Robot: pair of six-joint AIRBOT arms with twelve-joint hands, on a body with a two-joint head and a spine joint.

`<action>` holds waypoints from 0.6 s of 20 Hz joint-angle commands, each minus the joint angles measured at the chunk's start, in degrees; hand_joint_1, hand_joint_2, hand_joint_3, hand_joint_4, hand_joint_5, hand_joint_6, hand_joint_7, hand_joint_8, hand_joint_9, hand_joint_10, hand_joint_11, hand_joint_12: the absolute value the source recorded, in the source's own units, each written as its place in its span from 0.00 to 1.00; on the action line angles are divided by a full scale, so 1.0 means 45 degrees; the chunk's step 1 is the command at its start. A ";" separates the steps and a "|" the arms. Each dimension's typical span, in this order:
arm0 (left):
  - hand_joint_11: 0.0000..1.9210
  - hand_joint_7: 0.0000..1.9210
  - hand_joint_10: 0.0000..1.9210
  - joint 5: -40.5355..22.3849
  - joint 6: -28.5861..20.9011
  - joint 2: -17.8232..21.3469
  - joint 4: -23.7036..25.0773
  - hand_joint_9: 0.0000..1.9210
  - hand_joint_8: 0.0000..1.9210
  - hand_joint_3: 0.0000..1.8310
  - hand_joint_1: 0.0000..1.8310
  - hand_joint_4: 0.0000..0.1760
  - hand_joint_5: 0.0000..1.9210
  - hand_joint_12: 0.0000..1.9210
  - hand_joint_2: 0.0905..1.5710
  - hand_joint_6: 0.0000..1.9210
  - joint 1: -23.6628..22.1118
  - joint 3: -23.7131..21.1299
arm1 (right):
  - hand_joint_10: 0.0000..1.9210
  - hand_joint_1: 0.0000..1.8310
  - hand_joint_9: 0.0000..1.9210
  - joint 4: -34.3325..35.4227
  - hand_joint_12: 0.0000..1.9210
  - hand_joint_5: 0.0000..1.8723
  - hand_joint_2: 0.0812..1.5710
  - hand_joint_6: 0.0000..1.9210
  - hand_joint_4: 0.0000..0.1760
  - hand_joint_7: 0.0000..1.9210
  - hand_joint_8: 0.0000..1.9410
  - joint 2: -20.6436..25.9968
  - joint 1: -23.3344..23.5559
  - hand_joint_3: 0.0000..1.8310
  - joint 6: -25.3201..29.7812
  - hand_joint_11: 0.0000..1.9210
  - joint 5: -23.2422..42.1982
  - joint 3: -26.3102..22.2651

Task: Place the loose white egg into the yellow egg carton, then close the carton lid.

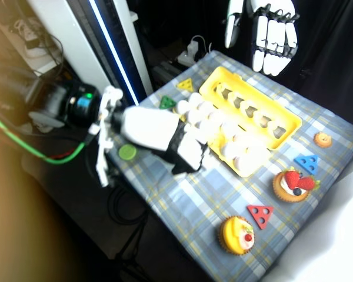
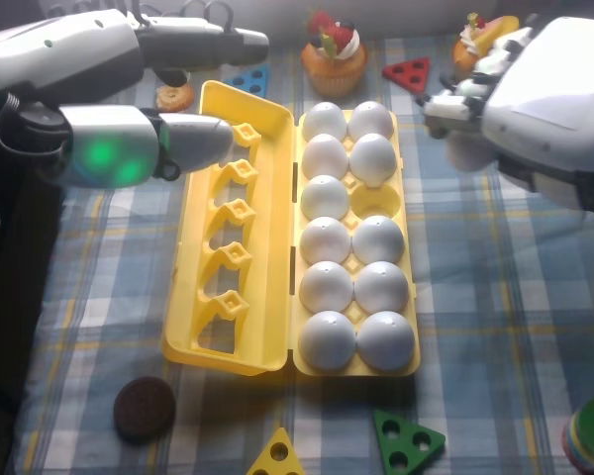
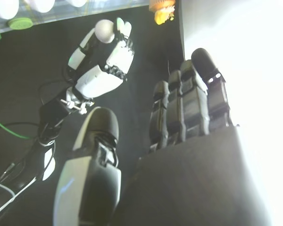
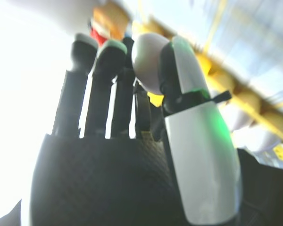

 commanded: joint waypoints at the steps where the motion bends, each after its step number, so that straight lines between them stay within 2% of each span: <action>1: 0.00 0.14 0.00 -0.1180 -0.0045 0.0008 -0.0283 0.14 0.00 0.00 0.18 0.19 0.14 0.58 0.88 0.00 -0.0062 0.0033 | 0.99 0.61 0.35 -0.0218 1.00 0.29 0.85 0.80 0.00 0.30 0.93 -0.0004 0.0247 0.02 -0.0099 0.41 0.1358 0.0100; 2: 0.00 0.14 0.00 -0.1176 -0.0045 0.0029 -0.0332 0.14 0.00 0.00 0.18 0.19 0.14 0.58 0.88 0.00 -0.0030 0.0041 | 0.99 0.61 0.35 -0.0244 1.00 0.29 0.85 0.80 0.00 0.30 0.93 -0.0088 0.0303 0.02 -0.0099 0.41 0.1306 0.0146; 3: 0.00 0.17 0.01 -0.1207 -0.0046 0.0093 -0.0434 0.15 0.00 0.00 0.22 0.02 0.17 0.55 0.87 0.01 0.0049 0.0049 | 1.00 0.62 0.47 -0.0325 1.00 0.32 0.61 0.86 0.00 0.37 0.99 -0.0264 0.0420 0.42 -0.0099 0.55 0.1169 0.0268; 5: 0.00 0.17 0.00 -0.1220 -0.0046 0.0123 -0.0462 0.15 0.00 0.00 0.22 0.00 0.18 0.52 0.88 0.01 0.0088 0.0047 | 1.00 0.62 0.48 -0.0434 1.00 0.30 0.60 0.89 0.00 0.38 0.97 -0.0576 0.0571 0.45 -0.0099 0.55 0.1009 0.0445; 6: 0.00 0.17 0.01 -0.1217 -0.0043 0.0121 -0.0461 0.17 0.00 0.00 0.23 0.00 0.19 0.53 0.87 0.01 0.0088 0.0047 | 1.00 0.60 0.48 -0.0511 1.00 0.20 0.76 0.91 0.00 0.35 0.96 -0.0725 0.0669 0.24 -0.0100 0.56 0.0930 0.0522; 7: 0.00 0.18 0.01 -0.1218 -0.0043 0.0121 -0.0461 0.17 0.00 0.00 0.24 0.00 0.19 0.56 0.87 0.00 0.0088 0.0049 | 1.00 0.59 0.47 -0.0610 1.00 0.20 0.81 0.91 0.00 0.33 0.95 -0.0880 0.0811 0.16 -0.0100 0.55 0.0845 0.0588; 8: 0.00 0.17 0.00 -0.1221 -0.0043 0.0118 -0.0461 0.17 0.00 0.00 0.22 0.00 0.19 0.54 0.86 0.00 0.0086 0.0050 | 0.99 0.61 0.43 -0.0724 1.00 0.25 0.85 0.88 0.00 0.30 0.90 -0.1029 0.0929 0.05 -0.0100 0.50 0.0732 0.0644; 9: 0.00 0.17 0.00 -0.1221 -0.0043 0.0116 -0.0461 0.17 0.00 0.00 0.24 0.00 0.19 0.54 0.86 0.00 0.0084 0.0055 | 0.99 0.68 0.35 -0.0810 1.00 0.08 0.85 0.44 0.00 0.29 0.88 -0.1198 0.1002 0.01 -0.0100 0.44 0.0664 0.0698; 10: 0.00 0.17 0.00 -0.1220 -0.0043 0.0112 -0.0461 0.17 0.00 0.00 0.24 0.00 0.19 0.54 0.86 0.00 0.0084 0.0059 | 0.99 0.68 0.35 -0.0852 1.00 0.08 0.85 0.44 0.00 0.29 0.88 -0.1323 0.1012 0.01 -0.0100 0.44 0.0644 0.0729; 11: 0.00 0.16 0.00 -0.1213 -0.0043 0.0111 -0.0461 0.16 0.00 0.00 0.23 0.00 0.19 0.54 0.86 0.00 0.0083 0.0063 | 0.93 0.62 0.32 -0.0919 1.00 0.26 0.84 0.70 0.00 0.32 0.87 -0.1459 0.1015 0.01 -0.0100 0.36 0.0616 0.0754; 12: 0.00 0.17 0.00 -0.1198 -0.0043 0.0111 -0.0464 0.16 0.00 0.00 0.25 0.00 0.19 0.56 0.86 0.00 0.0083 0.0068 | 0.89 0.59 0.21 -0.0977 1.00 0.32 0.85 0.81 0.00 0.28 0.86 -0.1593 0.1015 0.01 -0.0101 0.21 0.0578 0.0779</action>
